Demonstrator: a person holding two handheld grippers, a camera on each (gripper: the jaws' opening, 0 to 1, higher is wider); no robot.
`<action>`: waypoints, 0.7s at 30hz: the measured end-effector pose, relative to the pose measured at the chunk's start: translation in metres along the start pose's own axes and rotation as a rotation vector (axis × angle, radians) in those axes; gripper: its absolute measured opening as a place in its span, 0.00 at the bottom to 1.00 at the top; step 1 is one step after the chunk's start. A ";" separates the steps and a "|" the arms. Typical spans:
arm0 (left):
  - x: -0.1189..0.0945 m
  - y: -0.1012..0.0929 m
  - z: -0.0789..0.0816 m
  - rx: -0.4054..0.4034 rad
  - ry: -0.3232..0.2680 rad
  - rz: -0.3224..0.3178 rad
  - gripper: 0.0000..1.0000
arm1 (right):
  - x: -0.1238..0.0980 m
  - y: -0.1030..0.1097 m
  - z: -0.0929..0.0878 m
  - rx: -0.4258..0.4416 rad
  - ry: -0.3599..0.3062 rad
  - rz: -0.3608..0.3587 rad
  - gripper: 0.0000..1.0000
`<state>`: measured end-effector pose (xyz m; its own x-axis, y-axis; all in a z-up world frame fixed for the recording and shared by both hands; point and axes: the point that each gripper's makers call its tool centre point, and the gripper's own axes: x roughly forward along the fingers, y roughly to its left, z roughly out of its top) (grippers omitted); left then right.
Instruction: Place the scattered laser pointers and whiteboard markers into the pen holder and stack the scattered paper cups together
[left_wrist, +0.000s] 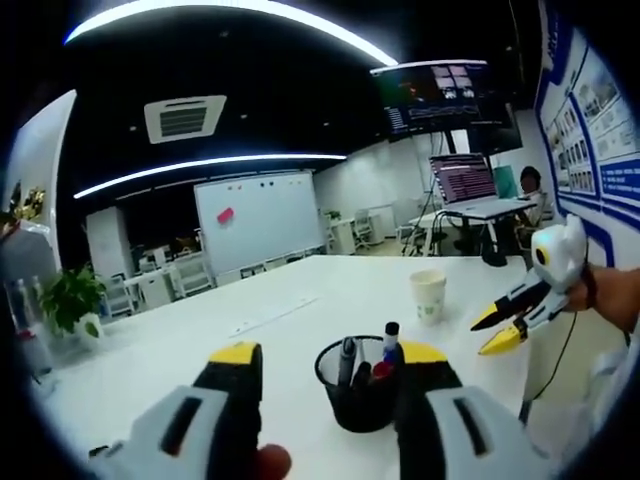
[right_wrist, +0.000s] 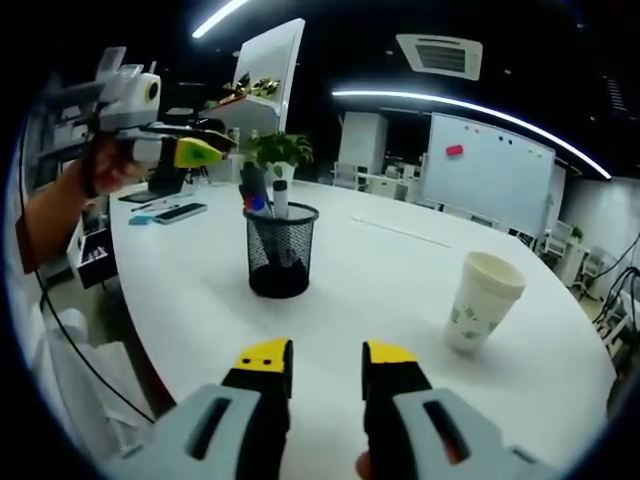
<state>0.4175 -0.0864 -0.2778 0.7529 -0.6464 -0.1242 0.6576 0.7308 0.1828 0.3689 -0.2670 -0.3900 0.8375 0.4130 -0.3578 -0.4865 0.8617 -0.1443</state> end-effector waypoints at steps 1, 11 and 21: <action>-0.001 0.001 -0.001 -0.002 0.000 0.004 0.54 | 0.000 0.000 0.000 0.000 0.000 0.000 0.28; -0.013 0.006 -0.005 -0.001 0.004 0.032 0.57 | 0.001 -0.004 0.002 -0.011 -0.001 0.000 0.29; -0.027 0.010 -0.013 -0.012 0.013 0.042 0.58 | 0.000 -0.005 0.001 -0.004 0.000 -0.003 0.29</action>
<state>0.4043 -0.0592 -0.2858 0.7800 -0.6123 -0.1290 0.6257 0.7600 0.1759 0.3715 -0.2709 -0.3883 0.8388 0.4108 -0.3574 -0.4855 0.8614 -0.1493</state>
